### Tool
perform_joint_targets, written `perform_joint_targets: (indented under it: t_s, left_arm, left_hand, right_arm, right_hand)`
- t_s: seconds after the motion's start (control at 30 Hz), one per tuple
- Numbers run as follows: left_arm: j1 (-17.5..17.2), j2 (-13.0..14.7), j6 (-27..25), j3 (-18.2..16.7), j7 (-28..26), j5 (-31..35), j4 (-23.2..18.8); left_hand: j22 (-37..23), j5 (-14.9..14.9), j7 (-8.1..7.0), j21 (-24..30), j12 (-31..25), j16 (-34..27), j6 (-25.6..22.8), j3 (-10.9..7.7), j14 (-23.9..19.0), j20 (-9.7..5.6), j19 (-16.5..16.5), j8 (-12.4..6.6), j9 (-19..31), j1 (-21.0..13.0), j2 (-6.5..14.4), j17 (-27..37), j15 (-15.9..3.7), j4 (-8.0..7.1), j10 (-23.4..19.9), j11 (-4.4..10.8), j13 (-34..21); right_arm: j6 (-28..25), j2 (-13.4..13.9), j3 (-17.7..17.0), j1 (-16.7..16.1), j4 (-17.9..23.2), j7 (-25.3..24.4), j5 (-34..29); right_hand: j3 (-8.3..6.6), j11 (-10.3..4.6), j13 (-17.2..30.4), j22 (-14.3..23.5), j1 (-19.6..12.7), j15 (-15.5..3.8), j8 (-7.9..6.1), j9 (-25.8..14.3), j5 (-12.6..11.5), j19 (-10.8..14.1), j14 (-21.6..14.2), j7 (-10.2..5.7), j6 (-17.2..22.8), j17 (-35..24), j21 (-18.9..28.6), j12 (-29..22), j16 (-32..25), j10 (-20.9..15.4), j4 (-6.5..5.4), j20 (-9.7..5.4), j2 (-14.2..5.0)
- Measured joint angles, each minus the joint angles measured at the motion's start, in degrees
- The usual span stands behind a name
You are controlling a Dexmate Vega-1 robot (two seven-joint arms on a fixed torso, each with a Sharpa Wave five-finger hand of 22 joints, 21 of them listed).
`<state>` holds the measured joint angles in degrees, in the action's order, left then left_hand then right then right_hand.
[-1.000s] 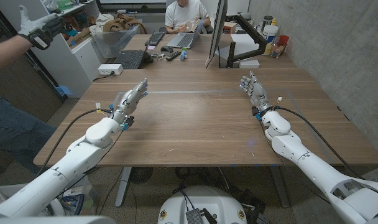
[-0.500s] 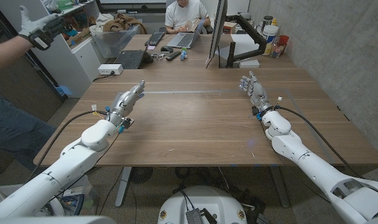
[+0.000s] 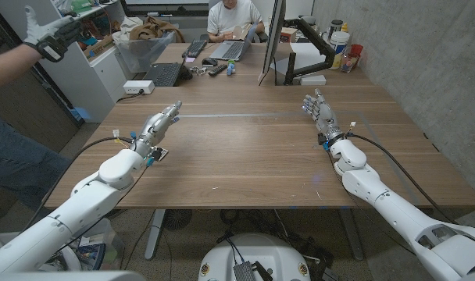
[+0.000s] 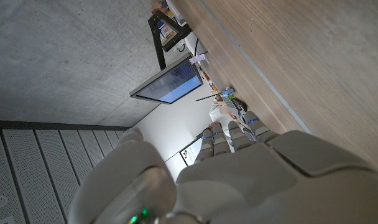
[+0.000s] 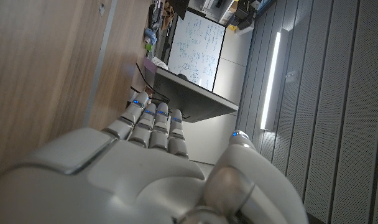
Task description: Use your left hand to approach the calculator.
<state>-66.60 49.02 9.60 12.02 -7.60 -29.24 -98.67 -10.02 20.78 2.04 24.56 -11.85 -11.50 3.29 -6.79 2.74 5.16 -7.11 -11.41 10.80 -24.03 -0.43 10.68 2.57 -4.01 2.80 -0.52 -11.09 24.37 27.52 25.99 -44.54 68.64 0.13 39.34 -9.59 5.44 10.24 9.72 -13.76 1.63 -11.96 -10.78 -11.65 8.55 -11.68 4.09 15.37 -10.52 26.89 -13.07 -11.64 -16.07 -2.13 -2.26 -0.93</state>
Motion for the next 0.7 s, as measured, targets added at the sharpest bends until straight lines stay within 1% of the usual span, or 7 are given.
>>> perform_joint_targets:
  t_s: [0.13, 0.2, 0.27, 0.43, 0.57, 0.63, 0.7]
  left_arm:
    - [-0.65, 0.67, -0.36, -0.5, -0.48, 0.57, -0.56]
    - [-1.0, 0.93, -0.6, -0.78, -0.82, 0.79, -0.81]
    - [-1.61, 1.3, -0.73, -1.21, -0.98, 0.87, -1.15]
    - [-2.78, 2.06, -0.8, -2.11, -1.25, 1.03, -1.89]
    - [-4.11, 2.8, -1.29, -3.17, -2.12, 1.69, -2.68]
    - [-4.69, 3.05, -1.6, -3.6, -2.65, 1.83, -2.96]
    - [-5.33, 3.3, -1.63, -4.16, -2.81, 1.92, -3.3]
  left_hand:
    - [0.0, 0.0, 0.0, 0.0, 0.0, 0.0, 0.0, 0.0, 0.0, 0.09, -0.09, 0.0, 0.0, -0.22, -0.24, 0.0, 0.0, 0.0, 0.0, 0.0, 0.0]
    - [0.0, 0.0, 0.0, 0.0, 0.0, 0.0, 0.0, -0.04, 0.0, 0.31, 0.13, 0.0, 0.0, -0.44, -0.01, 0.07, 0.0, 0.04, 0.0, 0.0, 0.0]
    - [0.0, 0.0, 0.0, 0.0, 0.0, 0.0, 0.0, -0.23, 0.0, 0.4, 0.22, 0.0, 0.0, -0.44, -0.01, 0.14, 0.0, 0.23, 0.0, 0.0, 0.0]
    - [0.01, 0.0, 0.0, -0.22, 0.0, 0.0, 0.0, -0.23, 0.0, 0.4, 0.22, 0.0, 0.0, -0.75, 0.3, 0.14, -0.01, 0.23, 0.0, 0.0, 0.0]
    - [0.01, -0.29, 0.0, -0.22, 0.0, 0.0, 0.0, -0.47, 0.0, 0.4, 0.22, 0.0, 0.0, -1.19, 0.74, 0.14, -0.01, 0.47, 0.0, 0.01, 0.01]
    - [0.01, -0.29, 0.0, -0.22, 0.0, 0.0, -0.01, -0.64, 0.0, 0.4, 0.22, 0.0, -0.01, -1.52, 0.48, 0.13, -0.01, 0.64, 0.0, 0.01, 0.01]
    - [0.01, -0.29, 0.0, -0.22, 0.0, 0.0, -0.01, -0.64, 0.0, 0.51, 0.15, -0.01, -0.01, -1.72, 0.67, 0.13, -0.01, 0.64, 0.0, 0.01, 0.01]
  right_arm:
    - [0.15, -0.21, -0.01, 0.23, -0.31, 0.05, 0.01]
    - [0.22, -0.39, -0.01, 0.41, -0.55, 0.13, 0.01]
    - [0.26, -0.49, -0.01, 0.53, -0.75, 0.21, 0.01]
    - [0.33, -0.65, 0.0, 0.7, -0.99, 0.58, -0.03]
    - [0.34, -1.04, 0.26, 1.35, -1.65, 0.78, -0.21]
    - [0.34, -1.09, 0.31, 1.45, -1.75, 0.82, -0.31]
    - [0.35, -1.12, 0.33, 1.51, -1.79, 0.82, -0.39]
  right_hand:
    - [0.0, 0.0, 0.0, 0.0, 0.0, 0.0, 0.0, 0.0, 0.0, 0.0, 0.0, 0.0, 0.0, 0.0, 0.0, 0.0, 0.0, 0.0, 0.0, 0.0, 0.0]
    - [0.0, 0.0, 0.0, 0.0, 0.0, 0.0, 0.0, 0.0, 0.0, 0.0, 0.0, 0.0, 0.0, 0.0, 0.0, 0.0, 0.0, 0.0, 0.0, 0.0, 0.0]
    - [0.24, 0.0, 0.0, 0.0, 0.0, 0.0, 0.0, 0.0, 0.0, 0.02, 0.0, 0.0, 0.0, 0.0, 0.0, 0.0, 0.0, 0.0, 0.24, 0.01, 0.0]
    - [0.24, 0.0, 0.0, 0.0, 0.0, 0.0, 0.0, 0.0, 0.0, 0.62, 0.0, 0.0, 0.0, 0.0, -0.22, 0.0, 0.0, 0.0, 0.24, 0.2, 0.0]
    - [0.24, 0.0, 0.0, 0.0, 0.0, 0.0, 0.0, 0.0, 0.0, 0.62, 0.0, 0.0, 0.0, 0.0, -0.22, 0.0, 0.0, 0.0, 0.24, 0.2, 0.0]
    - [0.24, 0.0, 0.0, 0.0, 0.0, 0.0, 0.0, 0.0, 0.0, 0.62, 0.0, 0.0, 0.0, 0.0, -0.3, 0.0, 0.0, 0.0, 0.24, 0.2, 0.0]
    - [0.24, 0.17, 0.0, 0.0, 0.0, 0.0, 0.0, 0.0, 0.0, 0.62, 0.0, 0.23, 0.22, 0.0, -0.42, 0.0, 0.21, 0.17, 0.24, 0.2, 0.0]
